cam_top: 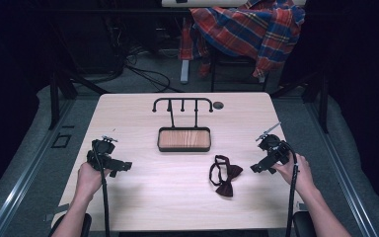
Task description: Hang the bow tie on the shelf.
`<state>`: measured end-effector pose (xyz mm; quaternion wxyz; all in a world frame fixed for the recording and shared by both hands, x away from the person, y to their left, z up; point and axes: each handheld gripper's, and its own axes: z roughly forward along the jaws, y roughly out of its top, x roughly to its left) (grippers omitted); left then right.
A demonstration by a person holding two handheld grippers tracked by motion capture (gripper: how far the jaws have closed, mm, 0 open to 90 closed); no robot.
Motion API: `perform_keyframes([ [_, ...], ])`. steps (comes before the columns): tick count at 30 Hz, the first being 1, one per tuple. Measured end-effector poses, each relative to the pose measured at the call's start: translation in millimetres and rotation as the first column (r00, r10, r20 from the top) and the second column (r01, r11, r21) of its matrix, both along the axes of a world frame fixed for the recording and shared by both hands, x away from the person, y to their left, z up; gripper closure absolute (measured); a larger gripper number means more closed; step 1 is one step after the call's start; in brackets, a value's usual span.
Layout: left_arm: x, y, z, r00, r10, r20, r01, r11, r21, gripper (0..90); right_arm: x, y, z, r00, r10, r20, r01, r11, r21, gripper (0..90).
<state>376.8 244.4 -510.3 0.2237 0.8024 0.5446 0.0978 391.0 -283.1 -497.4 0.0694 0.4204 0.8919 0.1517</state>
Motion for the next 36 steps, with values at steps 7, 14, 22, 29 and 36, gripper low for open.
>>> perform_keyframes([
  [7,0.3,-2.0,-0.7,0.9999,-0.012,-0.002,0.012,0.9999,0.008,0.1,0.0,3.3,2.9,1.0,0.004,0.003,-0.004,0.9999,0.017,0.0],
  [14,0.8,-2.9,-0.8,1.0,-0.009,-0.001,0.01,0.9999,0.007,0.1,1.9,8.6,0.1,0.9997,0.023,-0.004,-0.023,0.9996,0.014,0.0],
  [22,0.4,-2.7,-0.4,0.9999,-0.016,-0.002,0.016,0.9998,0.009,0.1,1.0,10.9,1.5,0.9995,0.032,0.004,-0.032,0.9995,0.009,0.0],
  [29,0.9,-4.0,-0.6,0.9996,-0.029,-0.003,0.029,0.9995,0.016,0.1,0.5,15.5,4.5,0.9984,0.045,0.034,-0.045,0.9988,0.018,0.0],
  [36,0.7,-4.2,-0.4,0.9996,-0.028,-0.002,0.028,0.9995,0.014,0.1,1.1,24.2,4.3,0.9969,0.066,0.043,-0.067,0.9976,0.017,0.0],
])
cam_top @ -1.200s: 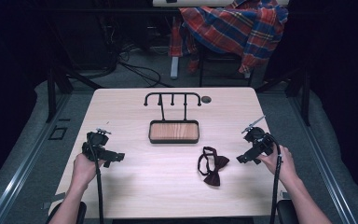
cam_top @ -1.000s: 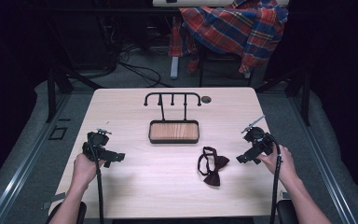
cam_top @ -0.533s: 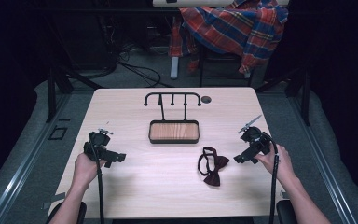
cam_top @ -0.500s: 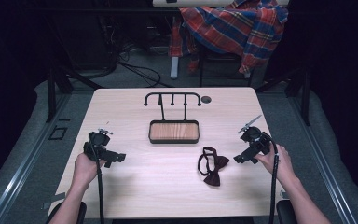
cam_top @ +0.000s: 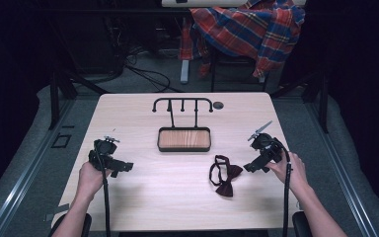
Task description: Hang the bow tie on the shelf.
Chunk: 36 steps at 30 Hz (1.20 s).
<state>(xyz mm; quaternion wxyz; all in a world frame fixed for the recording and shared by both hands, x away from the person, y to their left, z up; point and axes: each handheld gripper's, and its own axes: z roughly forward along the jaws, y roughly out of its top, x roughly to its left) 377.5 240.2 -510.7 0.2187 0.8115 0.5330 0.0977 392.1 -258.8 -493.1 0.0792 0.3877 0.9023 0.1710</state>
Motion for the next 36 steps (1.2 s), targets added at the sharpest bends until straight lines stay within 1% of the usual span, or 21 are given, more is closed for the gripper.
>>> perform_keyframes([
  [1,0.0,-0.2,-0.1,1.0,0.0,0.0,0.0,1.0,0.0,0.1,0.7,0.8,0.5,1.0,0.005,0.002,-0.005,0.9999,-0.015,0.0],
  [2,0.0,-0.2,0.0,1.0,-0.004,-0.001,0.004,1.0,0.002,0.1,1.3,3.2,0.1,0.9999,0.01,0.008,-0.01,0.9999,-0.011,0.0],
  [3,0.0,-0.5,-0.1,1.0,-0.002,0.0,0.002,1.0,0.0,0.1,0.3,5.4,-2.3,0.9999,-0.007,0.015,0.007,0.9999,0.013,0.0],
  [4,0.0,-0.5,-0.1,1.0,-0.002,0.0,0.002,1.0,0.0,0.1,0.3,5.4,-2.3,0.9999,-0.007,0.015,0.007,0.9999,0.013,0.0],
  [5,0.0,-0.6,-0.1,1.0,-0.003,0.002,0.003,1.0,0.0,0.1,1.9,7.0,-1.2,0.9998,0.018,0.0,-0.018,0.9998,-0.011,0.0],
  [9,0.1,-1.0,-0.1,1.0,-0.005,0.001,0.005,1.0,-0.001,0.1,3.8,11.7,-3.5,0.9996,0.027,-0.014,-0.027,0.9996,-0.007,0.0],
  [11,0.3,-1.2,-0.3,1.0,-0.006,0.0,0.006,1.0,0.0,0.1,4.5,15.6,-6.0,0.9998,0.019,-0.01,-0.019,0.9997,0.014,0.0],
  [12,0.3,-1.2,-0.3,1.0,-0.006,0.0,0.006,1.0,0.0,0.1,4.5,15.6,-6.0,0.9998,0.019,-0.01,-0.019,0.9997,0.014,0.0],
  [13,0.1,-1.5,-0.3,1.0,-0.004,0.0,0.004,1.0,-0.002,0.1,6.5,19.2,-4.8,0.9992,0.036,-0.016,-0.036,0.9993,-0.006,0.0],
  [17,0.1,-1.6,-0.3,1.0,-0.005,0.001,0.005,1.0,-0.005,0.1,7.7,28.1,-5.1,0.9989,0.045,-0.016,-0.045,0.999,-0.003,0.0],
  [18,0.2,-1.4,-0.1,1.0,-0.007,0.002,0.007,1.0,-0.004,0.1,7.0,30.2,-6.9,0.9993,0.037,-0.01,-0.036,0.9991,0.022,0.0],
  [19,0.1,-1.5,-0.2,1.0,-0.007,0.004,0.007,1.0,-0.005,0.1,7.4,32.1,-6.0,0.999,0.044,-0.013,-0.044,0.999,0.004,0.0],
  [22,0.1,-1.6,0.0,1.0,-0.009,0.003,0.009,1.0,-0.004,0.1,8.1,36.1,-7.2,0.9985,0.053,-0.015,-0.053,0.9986,0.007,0.0],
  [23,0.1,-1.7,-0.1,0.9999,-0.01,0.004,0.01,0.9999,-0.001,0.1,9.5,39.1,-8.1,0.9979,0.06,-0.025,-0.06,0.9981,-0.014,0.0],
  [26,0.1,-2.0,0.1,0.9999,-0.012,0.001,0.012,0.9999,-0.001,0.1,11.7,41.4,-10.2,0.9979,0.057,-0.032,-0.057,0.9984,-0.004,0.0],
  [27,0.1,-2.0,-0.1,0.9999,-0.01,0.002,0.01,0.9999,-0.002,0.1,11.9,42.2,-11.6,0.9981,0.051,-0.034,-0.05,0.9986,0.014,0.0],
  [29,0.3,-1.8,-0.3,0.9999,-0.011,0.003,0.011,0.9999,0.0,0.1,12.9,42.2,-11.0,0.9975,0.06,-0.038,-0.06,0.9982,0.005,0.0],
  [31,0.6,-1.9,-0.5,0.9999,-0.01,0.001,0.01,0.9999,-0.001,0.1,13.7,43.2,-13.8,0.9984,0.044,-0.035,-0.043,0.9984,0.036,0.2],
  [33,0.3,-2.7,-0.3,1.0,-0.01,0.001,0.01,1.0,-0.002,0.1,14.9,44.3,-13.9,0.9977,0.054,-0.041,-0.053,0.9981,0.033,4.8],
  [35,0.3,-2.8,-0.4,1.0,-0.01,0.001,0.01,0.9999,-0.002,0.1,16.8,47.8,-15.4,0.9979,0.056,-0.034,-0.055,0.9982,0.022,14.4],
  [36,0.2,-2.7,-0.3,1.0,-0.009,0.0,0.009,1.0,-0.002,0.1,17.1,49.3,-16.5,0.9975,0.058,-0.04,-0.057,0.9977,0.037,14.4],
])
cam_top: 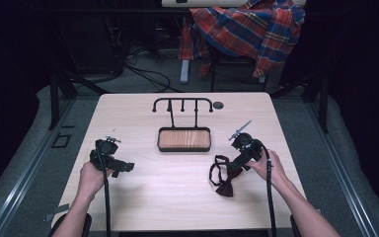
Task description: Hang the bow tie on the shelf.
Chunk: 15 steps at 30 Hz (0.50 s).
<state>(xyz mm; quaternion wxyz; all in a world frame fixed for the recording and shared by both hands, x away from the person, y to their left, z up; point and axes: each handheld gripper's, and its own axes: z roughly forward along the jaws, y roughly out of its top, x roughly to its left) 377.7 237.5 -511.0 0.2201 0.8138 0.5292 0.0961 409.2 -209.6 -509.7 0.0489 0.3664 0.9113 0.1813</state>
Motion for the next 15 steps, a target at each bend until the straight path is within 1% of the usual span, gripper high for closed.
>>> perform_keyframes([
  [1,-0.1,0.1,0.2,1.0,0.001,-0.002,-0.001,1.0,-0.002,0.1,1.3,2.3,-1.2,0.9999,0.009,-0.01,-0.009,0.9999,-0.009,15.2],
  [2,0.0,0.5,-0.1,1.0,0.0,0.005,0.0,1.0,0.001,0.1,1.8,4.1,-2.3,0.9999,0.012,-0.011,-0.013,0.9998,-0.015,16.5],
  [3,0.1,0.9,0.0,1.0,-0.002,0.003,0.002,1.0,0.003,0.1,2.4,6.6,-4.1,0.9997,0.02,-0.014,-0.021,0.9996,-0.02,18.2],
  [4,0.1,0.7,-0.2,1.0,0.001,0.003,-0.001,1.0,0.0,0.1,1.6,8.4,-6.8,0.9999,0.004,-0.013,-0.004,1.0,0.006,19.7],
  [5,0.1,0.7,-0.3,1.0,0.0,0.004,0.0,1.0,0.0,0.1,3.5,9.5,-6.4,0.9995,0.023,-0.019,-0.024,0.9995,-0.019,22.9],
  [6,0.2,0.7,-0.3,1.0,0.0,0.004,0.0,1.0,0.0,0.1,3.9,10.4,-6.7,0.9994,0.026,-0.022,-0.026,0.9994,-0.024,26.4],
  [7,0.1,0.4,-0.3,1.0,0.0,0.006,0.0,1.0,0.002,0.1,4.1,11.7,-8.2,0.9995,0.021,-0.024,-0.021,0.9997,-0.013,28.7],
  [8,0.1,0.3,0.1,1.0,-0.001,-0.001,0.001,1.0,0.002,0.1,5.0,13.0,-9.5,0.9994,0.025,-0.022,-0.026,0.9995,-0.017,32.3],
  [9,0.0,0.2,0.0,1.0,0.0,0.0,0.0,1.0,0.002,0.1,6.0,14.1,-10.3,0.999,0.038,-0.025,-0.038,0.999,-0.024,35.7],
  [10,-0.1,0.2,0.0,1.0,0.0,0.0,0.0,1.0,0.002,0.1,6.1,15.1,-12.1,0.9991,0.035,-0.022,-0.036,0.9991,-0.021,36.8],
  [13,0.1,0.9,-0.1,1.0,-0.002,0.002,0.002,1.0,0.001,0.2,8.5,18.2,-14.4,0.9974,0.059,-0.042,-0.061,0.9971,-0.047,41.8],
  [15,0.2,1.1,-0.2,1.0,-0.001,0.0,0.001,1.0,0.002,0.2,8.5,19.1,-15.6,0.9973,0.06,-0.044,-0.062,0.9971,-0.045,45.4],
])
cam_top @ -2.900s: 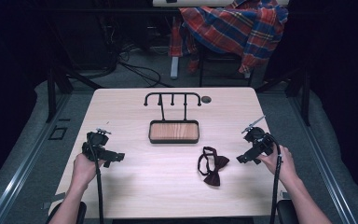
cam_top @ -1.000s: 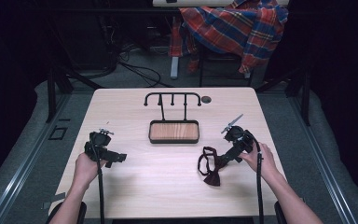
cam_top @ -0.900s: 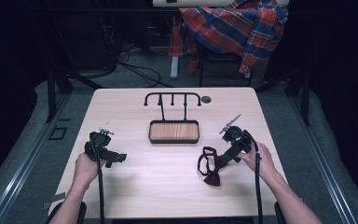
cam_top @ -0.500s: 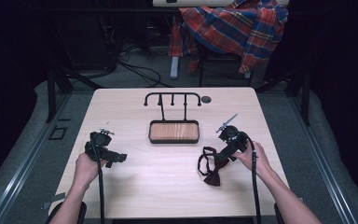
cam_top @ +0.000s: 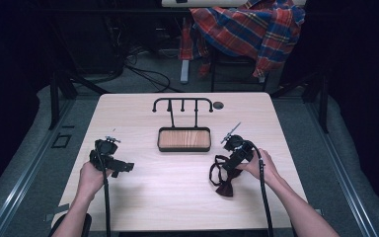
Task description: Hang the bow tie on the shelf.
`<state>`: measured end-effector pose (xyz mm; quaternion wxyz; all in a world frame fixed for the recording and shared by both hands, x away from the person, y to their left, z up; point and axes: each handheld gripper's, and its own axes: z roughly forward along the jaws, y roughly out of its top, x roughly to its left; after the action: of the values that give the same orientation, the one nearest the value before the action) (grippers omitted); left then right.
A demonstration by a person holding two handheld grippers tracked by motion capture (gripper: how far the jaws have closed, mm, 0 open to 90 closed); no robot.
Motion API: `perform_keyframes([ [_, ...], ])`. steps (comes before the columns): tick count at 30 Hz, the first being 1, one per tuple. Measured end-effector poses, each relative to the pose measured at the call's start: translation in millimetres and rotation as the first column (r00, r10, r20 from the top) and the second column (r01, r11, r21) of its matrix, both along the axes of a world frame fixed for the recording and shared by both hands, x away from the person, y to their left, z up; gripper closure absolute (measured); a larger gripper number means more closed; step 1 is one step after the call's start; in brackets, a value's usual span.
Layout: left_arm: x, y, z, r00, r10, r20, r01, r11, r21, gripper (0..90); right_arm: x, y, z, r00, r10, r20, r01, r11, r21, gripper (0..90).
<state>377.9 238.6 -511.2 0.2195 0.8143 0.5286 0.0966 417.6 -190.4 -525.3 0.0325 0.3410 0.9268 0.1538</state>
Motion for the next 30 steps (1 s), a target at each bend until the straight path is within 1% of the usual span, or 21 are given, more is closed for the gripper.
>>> perform_keyframes([
  [4,-0.3,-1.4,-0.1,1.0,0.0,-0.004,0.0,1.0,-0.001,0.2,-0.5,0.6,-1.4,0.9999,-0.004,-0.009,0.004,1.0,0.007,50.4],
  [5,-0.2,-1.3,-0.1,1.0,-0.005,-0.003,0.005,1.0,0.003,0.2,0.4,0.7,-3.7,0.9998,-0.004,-0.018,0.004,1.0,-0.006,52.3],
  [7,-0.2,-1.5,-0.3,1.0,-0.006,-0.005,0.006,1.0,0.005,0.2,0.7,0.9,-5.6,0.9997,-0.004,-0.023,0.004,1.0,-0.007,52.7],
  [8,-0.2,-1.3,-0.2,1.0,-0.006,-0.005,0.006,1.0,0.005,0.2,0.5,1.8,-9.1,0.9996,-0.003,-0.028,0.003,0.9999,-0.01,55.3],
  [10,-0.3,-1.2,-0.2,1.0,-0.005,-0.005,0.005,1.0,0.004,0.2,0.8,1.9,-8.8,0.9995,0.003,-0.031,-0.003,0.9998,-0.021,56.2],
  [11,-0.3,-1.0,-0.3,1.0,-0.003,-0.005,0.003,1.0,0.004,0.2,0.9,2.6,-9.2,0.9996,0.0,-0.027,0.0,0.9997,-0.024,62.0],
  [12,-0.3,-1.0,-0.3,1.0,-0.003,-0.005,0.003,1.0,0.004,0.2,1.0,3.1,-9.4,0.9997,-0.001,-0.025,0.0,0.9996,-0.029,64.1],
  [13,-0.3,-1.0,-0.3,1.0,-0.003,-0.005,0.003,1.0,0.004,0.2,1.0,3.1,-9.4,0.9997,-0.001,-0.025,0.0,0.9996,-0.029,64.1],
  [14,-0.4,-1.0,-0.3,1.0,-0.003,-0.005,0.003,1.0,0.004,0.2,0.3,4.1,-10.9,0.9998,-0.007,-0.02,0.007,0.9998,-0.021,65.8],
  [15,-0.5,-1.0,-0.2,1.0,-0.003,-0.005,0.003,1.0,0.004,0.2,-0.1,5.2,-11.6,0.9997,-0.002,-0.025,0.001,0.9995,-0.03,71.9],
  [17,-0.5,-0.8,-0.2,1.0,-0.003,-0.005,0.003,1.0,0.005,0.2,-0.5,5.5,-12.1,0.9997,0.002,-0.026,-0.003,0.999,-0.045,78.9],
  [19,-0.4,-0.7,-0.1,1.0,-0.003,-0.005,0.003,1.0,0.006,0.2,-0.8,5.7,-12.3,0.9996,0.0,-0.027,-0.002,0.9986,-0.053,83.4],
  [20,-0.4,-0.7,-0.1,1.0,-0.003,-0.005,0.003,1.0,0.006,0.2,-0.8,5.7,-12.3,0.9996,0.0,-0.027,-0.002,0.9986,-0.053,83.4],
  [21,-0.5,-0.9,-0.1,1.0,-0.005,-0.004,0.005,1.0,0.005,0.2,-1.5,5.9,-10.7,0.9997,0.007,-0.022,-0.008,0.9977,-0.067,87.2],
  [23,-0.5,-1.0,-0.1,1.0,-0.005,-0.004,0.005,1.0,0.005,0.2,-2.0,6.2,-9.9,0.9998,0.006,-0.018,-0.007,0.9976,-0.068,87.7],
  [24,-0.5,-0.9,-0.1,1.0,-0.005,-0.004,0.005,1.0,0.005,0.2,-2.9,6.6,-7.5,0.9999,0.011,-0.002,-0.011,0.9967,-0.08,88.3],
  [25,-0.5,-0.9,-0.1,1.0,-0.005,-0.004,0.005,1.0,0.005,0.2,-2.9,6.6,-7.5,0.9999,0.011,-0.002,-0.011,0.9967,-0.08,88.3],
  [26,-0.6,-0.7,0.1,1.0,-0.005,-0.005,0.005,1.0,0.005,0.2,-4.1,6.8,-4.8,1.0,0.006,0.007,-0.005,0.9981,-0.062,88.4],
  [27,-0.6,-0.7,0.1,1.0,-0.005,-0.005,0.005,1.0,0.005,0.2,-4.1,6.8,-4.8,1.0,0.006,0.007,-0.005,0.9981,-0.062,88.4],
  [28,-0.6,-0.4,0.2,1.0,-0.006,-0.003,0.006,1.0,0.007,0.2,-5.0,6.5,-0.5,0.9998,0.01,0.02,-0.009,0.9979,-0.064,88.4],
  [30,-0.6,-0.3,0.2,1.0,-0.005,-0.004,0.005,1.0,0.007,0.2,-6.6,6.6,2.1,0.9994,0.003,0.035,-0.002,0.999,-0.045,88.5],
])
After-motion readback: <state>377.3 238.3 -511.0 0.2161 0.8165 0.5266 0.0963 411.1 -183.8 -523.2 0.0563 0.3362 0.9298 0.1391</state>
